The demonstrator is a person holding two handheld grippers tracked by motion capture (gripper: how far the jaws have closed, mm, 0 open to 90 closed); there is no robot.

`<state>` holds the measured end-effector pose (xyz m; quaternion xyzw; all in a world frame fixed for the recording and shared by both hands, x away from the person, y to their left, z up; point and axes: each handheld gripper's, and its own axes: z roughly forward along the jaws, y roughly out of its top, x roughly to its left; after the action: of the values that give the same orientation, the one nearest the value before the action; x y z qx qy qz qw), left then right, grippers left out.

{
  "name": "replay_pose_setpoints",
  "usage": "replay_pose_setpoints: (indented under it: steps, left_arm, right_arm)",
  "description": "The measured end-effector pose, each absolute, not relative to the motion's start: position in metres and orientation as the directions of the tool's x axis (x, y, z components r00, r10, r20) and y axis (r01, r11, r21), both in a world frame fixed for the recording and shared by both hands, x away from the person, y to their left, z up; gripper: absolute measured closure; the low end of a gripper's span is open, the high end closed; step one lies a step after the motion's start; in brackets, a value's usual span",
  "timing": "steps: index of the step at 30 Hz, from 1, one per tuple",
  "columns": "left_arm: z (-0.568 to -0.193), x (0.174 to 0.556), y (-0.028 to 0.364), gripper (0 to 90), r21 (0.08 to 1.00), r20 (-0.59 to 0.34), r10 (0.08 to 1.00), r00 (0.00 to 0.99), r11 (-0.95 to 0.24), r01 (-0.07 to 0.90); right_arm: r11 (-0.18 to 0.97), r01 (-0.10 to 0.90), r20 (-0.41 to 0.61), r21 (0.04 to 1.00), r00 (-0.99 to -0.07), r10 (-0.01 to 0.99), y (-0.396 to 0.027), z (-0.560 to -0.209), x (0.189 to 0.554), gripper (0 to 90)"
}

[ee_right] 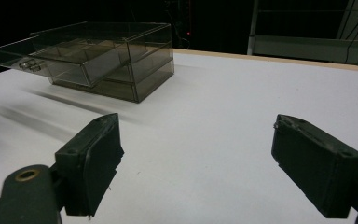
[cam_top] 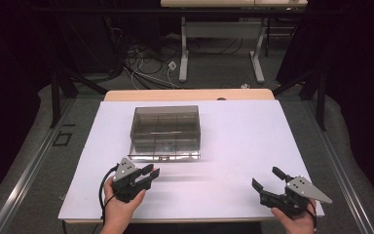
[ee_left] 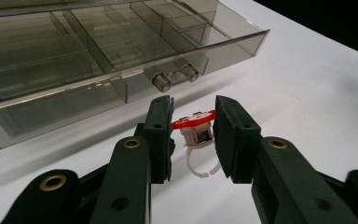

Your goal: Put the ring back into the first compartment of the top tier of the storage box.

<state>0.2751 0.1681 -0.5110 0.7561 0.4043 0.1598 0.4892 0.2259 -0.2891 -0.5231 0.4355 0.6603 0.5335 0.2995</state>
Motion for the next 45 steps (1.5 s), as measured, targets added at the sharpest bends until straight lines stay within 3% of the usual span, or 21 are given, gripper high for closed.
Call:
replay_pose_setpoints:
  steps: [45]
  left_arm:
    - [-0.495,0.278,0.215,67.2,0.914,-0.223,0.822,0.524,-0.011,0.407]
  right_arm:
    - [0.05,0.255,0.073,0.966,-0.449,0.891,-0.289,-0.524,0.227,15.0]
